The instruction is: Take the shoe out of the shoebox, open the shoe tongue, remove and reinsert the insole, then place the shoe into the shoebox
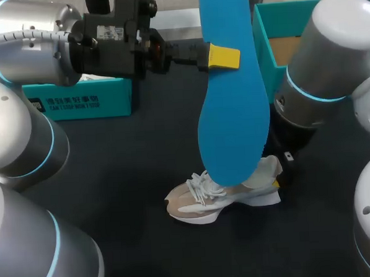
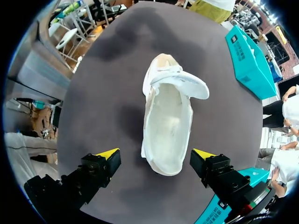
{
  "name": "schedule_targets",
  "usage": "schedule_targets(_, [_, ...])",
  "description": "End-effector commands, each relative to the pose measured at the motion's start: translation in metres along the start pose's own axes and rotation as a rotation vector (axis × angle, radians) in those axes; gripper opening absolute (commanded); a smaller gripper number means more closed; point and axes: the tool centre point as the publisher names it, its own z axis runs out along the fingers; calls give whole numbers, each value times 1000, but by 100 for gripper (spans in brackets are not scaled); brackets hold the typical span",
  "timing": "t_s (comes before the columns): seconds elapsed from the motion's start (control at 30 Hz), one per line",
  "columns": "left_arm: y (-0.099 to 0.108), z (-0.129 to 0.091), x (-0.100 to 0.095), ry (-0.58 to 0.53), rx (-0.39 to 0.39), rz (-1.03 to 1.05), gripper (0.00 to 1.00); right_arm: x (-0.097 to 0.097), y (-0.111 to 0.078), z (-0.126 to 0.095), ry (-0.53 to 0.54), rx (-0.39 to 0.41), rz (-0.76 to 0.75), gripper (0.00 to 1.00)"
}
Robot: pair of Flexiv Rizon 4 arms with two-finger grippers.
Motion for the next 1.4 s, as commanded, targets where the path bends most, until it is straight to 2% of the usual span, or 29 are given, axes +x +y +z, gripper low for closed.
schedule_targets(0.03, [2, 0, -1, 3, 3, 1, 0, -3, 4, 3, 4, 16, 1, 100])
schedule_targets(0.23, [2, 0, -1, 3, 3, 1, 0, -3, 4, 3, 4, 16, 1, 100])
schedule_targets(0.33, [2, 0, -1, 3, 3, 1, 0, -14, 8, 12, 17, -20, 14, 100])
schedule_targets(0.6, [2, 0, -1, 3, 3, 1, 0, -50, 26, 40, 25, 5, -4, 100])
schedule_targets(0.83, [2, 0, -1, 3, 3, 1, 0, -68, 42, 57, 13, 33, 5, 100])
schedule_targets(1.0, [2, 0, -1, 3, 3, 1, 0, -72, 47, 76, 23, 30, 30, 99])
schedule_targets(1.1, [2, 0, -1, 3, 3, 1, 0, -73, 47, 89, 35, 28, 43, 93])
schedule_targets(1.2, [2, 0, -1, 3, 3, 1, 0, -74, 47, 100, 44, 18, 58, 74])
schedule_targets(1.27, [2, 0, -1, 3, 3, 1, 0, -75, 47, 107, 46, 22, 61, 71])
schedule_targets(1.3, [2, 0, -1, 3, 3, 1, 0, -75, 47, 109, 48, 24, 65, 54])
schedule_targets(1.33, [2, 0, -1, 3, 3, 1, 0, -75, 48, 110, 51, 22, 63, 49])
schedule_targets(1.4, [2, 0, -1, 3, 3, 1, 0, -73, 50, 115, 59, 13, 62, 49])
